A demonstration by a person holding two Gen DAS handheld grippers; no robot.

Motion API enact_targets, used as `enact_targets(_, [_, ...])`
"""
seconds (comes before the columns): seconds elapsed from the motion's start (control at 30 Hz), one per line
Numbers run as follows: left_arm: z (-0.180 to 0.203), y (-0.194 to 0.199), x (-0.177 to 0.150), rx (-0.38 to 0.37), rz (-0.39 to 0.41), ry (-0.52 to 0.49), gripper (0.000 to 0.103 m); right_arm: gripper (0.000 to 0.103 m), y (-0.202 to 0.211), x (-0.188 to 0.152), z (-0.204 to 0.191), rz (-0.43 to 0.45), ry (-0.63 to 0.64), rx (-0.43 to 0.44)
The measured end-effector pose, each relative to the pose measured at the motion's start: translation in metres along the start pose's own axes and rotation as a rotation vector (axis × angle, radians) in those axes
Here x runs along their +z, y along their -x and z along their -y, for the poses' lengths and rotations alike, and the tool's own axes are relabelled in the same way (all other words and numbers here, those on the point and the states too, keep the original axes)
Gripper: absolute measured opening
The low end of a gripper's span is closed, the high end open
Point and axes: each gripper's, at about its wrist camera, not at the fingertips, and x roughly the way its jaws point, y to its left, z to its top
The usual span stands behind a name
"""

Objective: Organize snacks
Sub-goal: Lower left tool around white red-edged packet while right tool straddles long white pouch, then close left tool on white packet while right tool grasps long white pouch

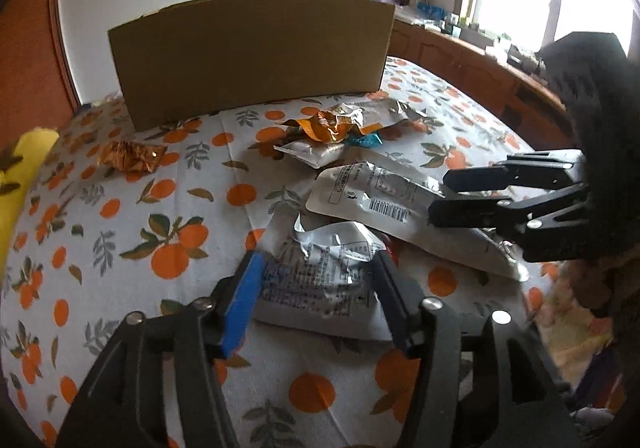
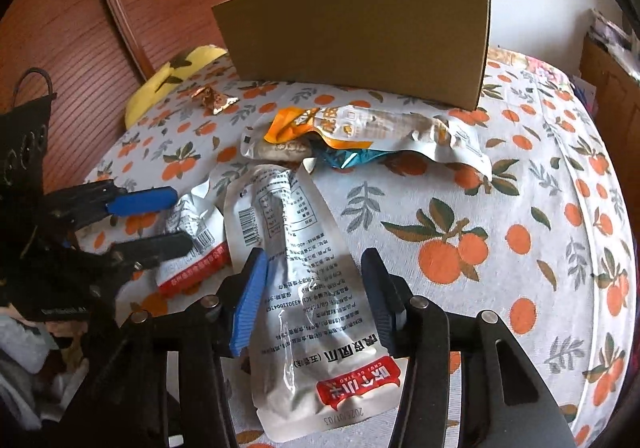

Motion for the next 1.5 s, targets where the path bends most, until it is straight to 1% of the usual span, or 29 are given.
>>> enact_targets(0.03, [0.0, -0.002, 0.0, -0.002, -0.004, -0.001, 0.069, 0.049, 0.0, -0.001, 0.0, 0.003, -0.003, 0.002])
enact_targets(0.07, [0.002, -0.004, 0.0, -0.005, -0.007, -0.006, 0.071, 0.049, 0.0, -0.001, 0.001, 0.006, -0.004, 0.004])
enact_targets(0.13, [0.007, -0.006, 0.001, 0.015, -0.006, -0.04, 0.073, 0.049, 0.001, -0.002, 0.002, 0.009, -0.009, 0.008])
enact_targets(0.23, [0.011, -0.011, 0.001, 0.028, -0.017, -0.08, 0.084, 0.049, 0.001, -0.003, 0.003, 0.012, -0.017, 0.016])
enact_targets(0.27, [0.011, -0.012, 0.001, 0.035, -0.009, -0.087, 0.085, 0.05, 0.001, -0.003, 0.003, 0.013, -0.017, 0.016])
enact_targets(0.37, [0.005, -0.014, 0.003, 0.02, -0.026, -0.061, 0.088, 0.05, 0.001, -0.003, 0.004, 0.015, -0.02, 0.017])
enact_targets(0.47, [0.004, -0.016, 0.005, 0.028, -0.043, -0.065, 0.091, 0.05, 0.002, -0.004, 0.003, 0.018, -0.021, 0.013])
enact_targets(0.6, [0.002, -0.016, 0.005, 0.017, -0.062, -0.074, 0.091, 0.05, 0.004, -0.005, -0.003, 0.024, 0.013, -0.015])
enact_targets(0.7, [-0.001, -0.015, 0.004, 0.015, -0.067, -0.074, 0.092, 0.05, 0.004, -0.004, -0.003, 0.022, 0.018, -0.018])
enact_targets(0.83, [-0.005, -0.015, 0.003, 0.022, -0.062, -0.068, 0.096, 0.051, 0.004, -0.005, -0.004, 0.025, 0.015, -0.018])
enact_targets(0.87, [-0.005, -0.015, 0.003, 0.022, -0.061, -0.068, 0.096, 0.051, 0.004, -0.005, -0.003, 0.025, 0.018, -0.018])
enact_targets(0.93, [-0.005, -0.016, 0.003, 0.024, -0.06, -0.066, 0.096, 0.056, 0.002, -0.005, -0.004, 0.015, 0.025, -0.018])
enact_targets(1.0, [-0.006, -0.013, 0.003, 0.015, -0.058, -0.068, 0.089, 0.059, 0.001, -0.005, -0.009, 0.013, 0.052, -0.033])
enact_targets(1.07, [-0.005, -0.01, 0.002, 0.005, -0.054, -0.078, 0.078, 0.059, 0.002, -0.004, -0.013, 0.012, 0.06, -0.034])
enact_targets(1.1, [-0.004, -0.007, 0.002, -0.013, -0.051, -0.084, 0.072, 0.058, 0.003, -0.002, -0.014, 0.014, 0.058, -0.022])
enact_targets(1.13, [-0.002, -0.005, 0.001, -0.018, -0.05, -0.089, 0.067, 0.061, 0.003, -0.002, -0.014, 0.013, 0.059, -0.018])
enact_targets(1.2, [-0.003, -0.001, 0.002, -0.025, -0.055, -0.08, 0.062, 0.065, 0.0, 0.0, -0.02, 0.003, 0.087, -0.028])
enact_targets(1.27, [-0.006, 0.004, 0.002, -0.036, -0.04, -0.06, 0.053, 0.069, -0.005, 0.0, -0.025, -0.015, 0.114, -0.035])
enact_targets(1.33, [-0.008, 0.007, 0.003, -0.038, -0.035, -0.04, 0.048, 0.075, -0.009, -0.001, -0.028, -0.026, 0.131, -0.042])
enact_targets(1.43, [-0.009, 0.009, 0.001, -0.036, -0.032, -0.045, 0.047, 0.083, -0.016, 0.0, -0.033, -0.038, 0.161, -0.053])
enact_targets(1.5, [-0.011, 0.009, 0.001, -0.042, -0.031, -0.043, 0.049, 0.084, -0.019, 0.002, -0.034, -0.044, 0.174, -0.07])
